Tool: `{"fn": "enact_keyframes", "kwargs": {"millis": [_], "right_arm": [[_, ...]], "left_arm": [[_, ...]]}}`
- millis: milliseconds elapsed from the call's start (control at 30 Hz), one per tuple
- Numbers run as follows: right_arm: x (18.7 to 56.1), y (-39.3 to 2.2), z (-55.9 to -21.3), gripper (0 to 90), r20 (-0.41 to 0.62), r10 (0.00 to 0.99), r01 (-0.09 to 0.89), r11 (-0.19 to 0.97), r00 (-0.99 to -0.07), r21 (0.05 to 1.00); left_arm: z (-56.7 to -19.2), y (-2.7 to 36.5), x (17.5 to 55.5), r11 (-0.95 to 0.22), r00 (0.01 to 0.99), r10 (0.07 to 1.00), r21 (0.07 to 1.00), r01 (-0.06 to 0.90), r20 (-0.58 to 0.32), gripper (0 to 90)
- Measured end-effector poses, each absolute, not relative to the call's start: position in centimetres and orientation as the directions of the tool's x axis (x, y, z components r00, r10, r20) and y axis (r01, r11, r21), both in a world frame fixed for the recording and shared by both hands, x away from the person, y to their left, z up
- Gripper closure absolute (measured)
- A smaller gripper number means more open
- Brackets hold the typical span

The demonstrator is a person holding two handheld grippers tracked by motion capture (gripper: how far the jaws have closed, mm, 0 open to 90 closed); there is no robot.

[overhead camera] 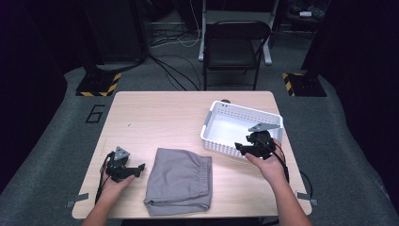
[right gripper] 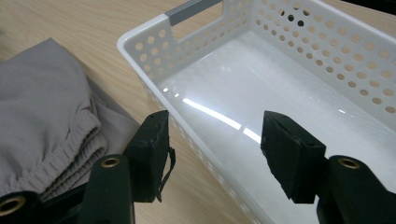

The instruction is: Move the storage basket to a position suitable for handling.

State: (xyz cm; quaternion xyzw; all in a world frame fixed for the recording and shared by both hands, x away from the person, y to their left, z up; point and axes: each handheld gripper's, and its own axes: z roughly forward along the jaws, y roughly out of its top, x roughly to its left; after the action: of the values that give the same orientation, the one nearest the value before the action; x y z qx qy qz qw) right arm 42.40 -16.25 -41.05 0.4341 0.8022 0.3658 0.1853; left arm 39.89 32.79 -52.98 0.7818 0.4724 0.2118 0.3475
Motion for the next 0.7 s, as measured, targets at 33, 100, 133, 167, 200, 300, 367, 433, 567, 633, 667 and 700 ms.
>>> {"fn": "enact_keyframes", "kwargs": {"millis": [33, 100, 133, 167, 200, 300, 367, 433, 567, 633, 667, 700], "right_arm": [[42.5, -16.2, -41.1, 41.5, 0.018, 0.833, 0.56, 0.355, -0.553, 0.748], [42.4, -16.3, -41.3, 41.5, 0.012, 0.849, 0.577, 0.349, -0.529, 0.738], [42.4, -16.3, -41.3, 41.5, 0.012, 0.849, 0.577, 0.349, -0.529, 0.738], [42.5, -16.6, -41.5, 41.3, 0.004, 0.845, 0.574, 0.36, -0.534, 0.736], [42.5, -16.6, -41.6, 41.1, -0.002, 0.848, 0.576, 0.361, -0.529, 0.733], [42.5, -16.8, -41.8, 41.1, -0.007, 0.851, 0.575, 0.36, -0.525, 0.734], [42.4, -17.0, -41.9, 41.1, 0.005, 0.867, 0.589, 0.334, -0.499, 0.736], [42.4, -17.4, -41.9, 41.1, -0.003, 0.873, 0.589, 0.331, -0.487, 0.737], [42.4, -18.2, -41.7, 41.1, 0.004, 0.888, 0.594, 0.305, -0.461, 0.745], [42.4, -18.8, -41.6, 41.1, -0.002, 0.897, 0.595, 0.295, -0.442, 0.748], [42.4, -19.1, -41.6, 41.1, -0.01, 0.897, 0.592, 0.3, -0.441, 0.748], [42.4, -19.1, -41.6, 41.1, -0.01, 0.897, 0.592, 0.3, -0.441, 0.748]], "left_arm": [[-53.0, 32.8, 39.8, -0.314, 0.468, 0.884, 0.743, 0.591, 0.001, 14.4], [-53.0, 32.7, 39.8, -0.318, 0.473, 0.881, 0.742, 0.59, 0.001, 14.3], [-53.0, 32.7, 39.8, -0.318, 0.473, 0.881, 0.742, 0.59, 0.001, 14.3], [-53.0, 32.7, 39.8, -0.318, 0.475, 0.88, 0.742, 0.591, 0.0, 14.3], [-53.0, 32.7, 39.8, -0.319, 0.477, 0.879, 0.741, 0.591, -0.001, 14.3], [-53.0, 32.6, 39.7, -0.315, 0.473, 0.881, 0.743, 0.59, -0.002, 14.3], [-53.0, 32.7, 39.8, -0.32, 0.477, 0.879, 0.741, 0.59, -0.001, 14.3], [-53.0, 32.7, 39.8, -0.321, 0.478, 0.879, 0.741, 0.59, 0.0, 14.4], [-53.0, 32.7, 39.8, -0.315, 0.471, 0.882, 0.746, 0.587, 0.002, 14.7], [-53.0, 32.6, 39.8, -0.309, 0.466, 0.885, 0.749, 0.586, 0.001, 14.7], [-53.1, 32.6, 39.8, -0.31, 0.467, 0.884, 0.752, 0.581, 0.003, 14.7], [-53.1, 32.6, 39.8, -0.31, 0.467, 0.884, 0.752, 0.581, 0.003, 14.7]]}}
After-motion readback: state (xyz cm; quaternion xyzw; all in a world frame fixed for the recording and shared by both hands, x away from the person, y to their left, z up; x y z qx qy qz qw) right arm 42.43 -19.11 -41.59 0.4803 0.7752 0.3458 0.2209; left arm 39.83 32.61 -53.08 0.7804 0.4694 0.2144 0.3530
